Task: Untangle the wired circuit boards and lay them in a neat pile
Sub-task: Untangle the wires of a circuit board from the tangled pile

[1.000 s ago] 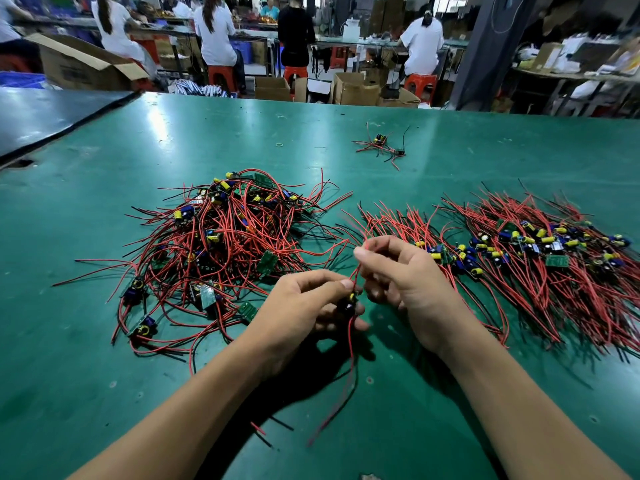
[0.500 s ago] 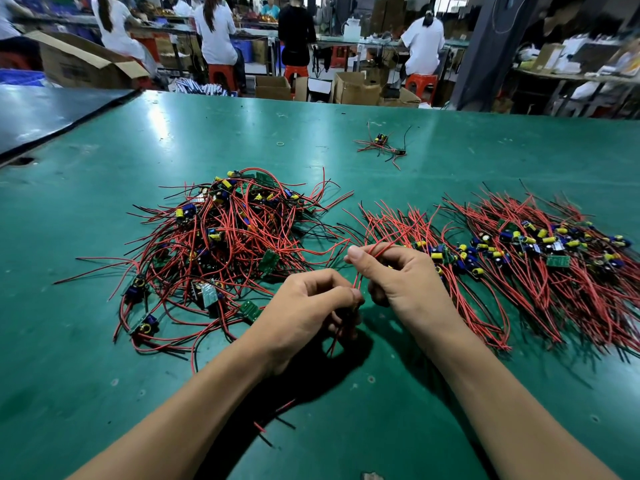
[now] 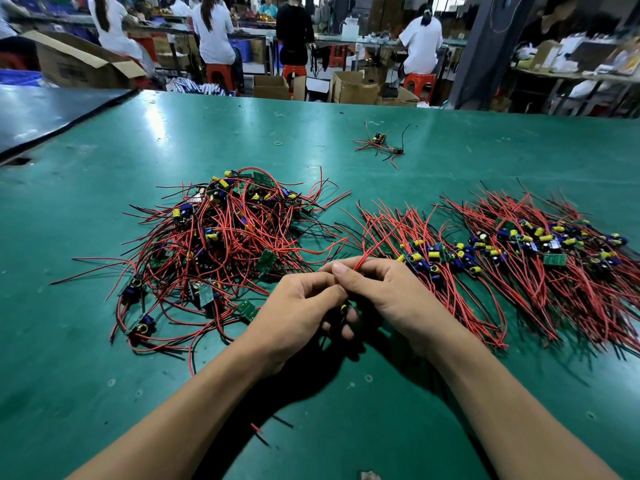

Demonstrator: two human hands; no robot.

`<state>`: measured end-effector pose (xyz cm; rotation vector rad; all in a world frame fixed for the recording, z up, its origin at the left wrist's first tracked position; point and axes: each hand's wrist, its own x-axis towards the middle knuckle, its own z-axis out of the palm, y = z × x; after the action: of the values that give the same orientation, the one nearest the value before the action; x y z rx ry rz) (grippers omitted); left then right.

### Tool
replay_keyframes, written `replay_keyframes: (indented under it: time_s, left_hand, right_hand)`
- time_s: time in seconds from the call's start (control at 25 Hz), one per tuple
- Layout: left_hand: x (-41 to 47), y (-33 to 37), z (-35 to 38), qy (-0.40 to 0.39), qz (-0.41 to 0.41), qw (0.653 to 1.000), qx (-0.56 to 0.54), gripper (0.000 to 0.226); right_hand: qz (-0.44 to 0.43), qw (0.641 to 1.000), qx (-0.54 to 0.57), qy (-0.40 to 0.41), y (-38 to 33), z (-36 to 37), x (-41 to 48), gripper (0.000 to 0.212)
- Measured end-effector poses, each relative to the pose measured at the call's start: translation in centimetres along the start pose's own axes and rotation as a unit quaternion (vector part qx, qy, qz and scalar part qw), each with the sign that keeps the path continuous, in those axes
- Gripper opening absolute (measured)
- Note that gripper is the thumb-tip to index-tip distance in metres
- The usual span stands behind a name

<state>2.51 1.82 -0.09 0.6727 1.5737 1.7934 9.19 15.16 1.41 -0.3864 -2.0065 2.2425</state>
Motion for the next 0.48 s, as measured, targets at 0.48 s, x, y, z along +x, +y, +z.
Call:
replay_keyframes:
  time_s: [0.48]
  left_hand:
    - [0.1, 0.3, 0.6, -0.011, 0.001, 0.998, 0.065, 0.016]
  right_hand:
    - [-0.151, 0.902, -0.332, 0.232, 0.1, -2.7, 1.3, 0.025]
